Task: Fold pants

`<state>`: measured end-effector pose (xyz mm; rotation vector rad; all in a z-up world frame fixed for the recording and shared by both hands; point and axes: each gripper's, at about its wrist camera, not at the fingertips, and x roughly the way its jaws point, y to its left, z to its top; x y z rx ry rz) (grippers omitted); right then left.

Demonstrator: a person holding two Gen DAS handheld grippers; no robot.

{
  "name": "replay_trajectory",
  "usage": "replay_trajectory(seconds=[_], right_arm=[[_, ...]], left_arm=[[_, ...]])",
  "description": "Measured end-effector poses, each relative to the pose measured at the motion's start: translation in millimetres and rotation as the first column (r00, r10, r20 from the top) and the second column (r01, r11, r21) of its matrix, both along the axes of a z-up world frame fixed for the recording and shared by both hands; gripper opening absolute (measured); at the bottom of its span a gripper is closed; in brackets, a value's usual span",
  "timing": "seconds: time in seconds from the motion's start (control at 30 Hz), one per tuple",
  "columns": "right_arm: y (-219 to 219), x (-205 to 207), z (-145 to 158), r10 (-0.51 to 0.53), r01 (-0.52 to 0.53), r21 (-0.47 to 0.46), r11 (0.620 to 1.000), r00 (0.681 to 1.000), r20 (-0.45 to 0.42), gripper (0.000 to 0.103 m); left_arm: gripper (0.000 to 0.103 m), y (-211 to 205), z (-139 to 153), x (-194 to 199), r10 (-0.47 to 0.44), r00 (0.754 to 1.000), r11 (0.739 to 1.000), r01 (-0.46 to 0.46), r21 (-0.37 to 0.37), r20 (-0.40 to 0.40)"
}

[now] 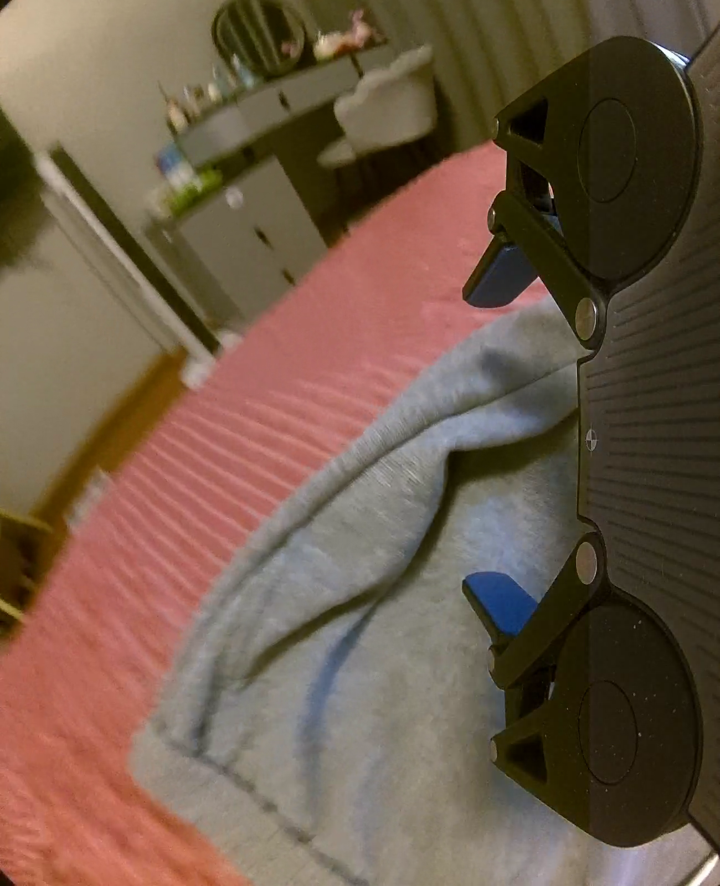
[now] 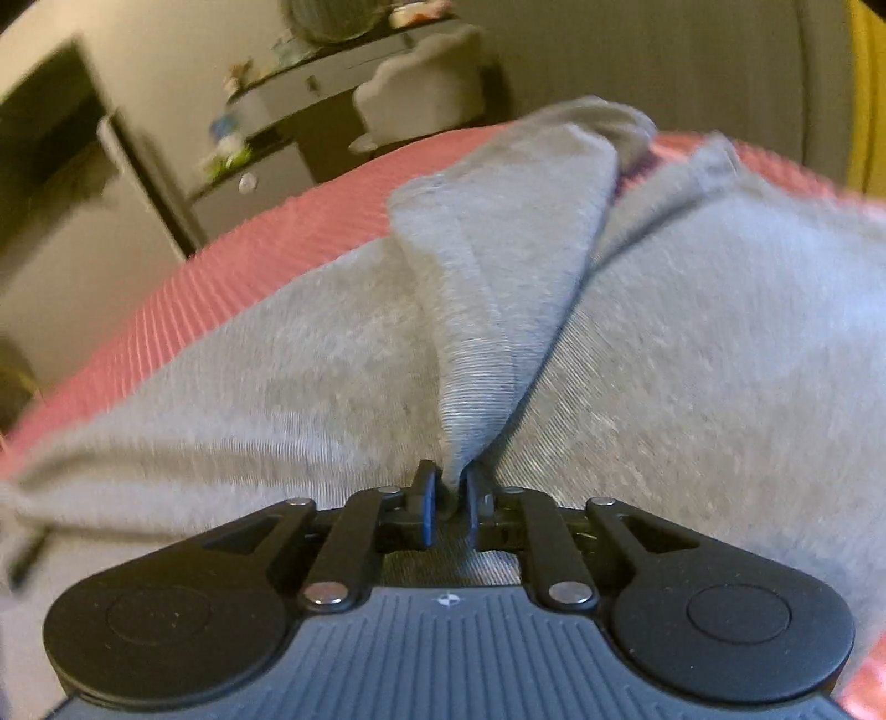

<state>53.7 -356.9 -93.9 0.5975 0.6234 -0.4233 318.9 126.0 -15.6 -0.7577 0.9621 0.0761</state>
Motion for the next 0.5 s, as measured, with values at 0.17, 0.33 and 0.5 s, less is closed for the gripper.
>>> replay_trajectory(seconds=[0.17, 0.33, 0.5], right_arm=[[-6, -1, -7, -0.002, -0.001, 0.046, 0.999, 0.999, 0.055, 0.023], [9, 5, 0, 0.114, -0.113, -0.009, 0.994, 0.992, 0.058, 0.073], [22, 7, 34, 0.173, -0.171, -0.15, 0.974, 0.985, 0.0, 0.073]], left_arm=[[0.103, -2, -11, 32, 0.028, 0.999, 0.998, -0.029, -0.047, -0.041], [0.103, 3, -32, 53, 0.03, 0.995, 0.997, -0.037, -0.073, -0.093], [0.083, 5, -26, 51, -0.011, 0.998, 1.0, 0.011, -0.002, -0.058]])
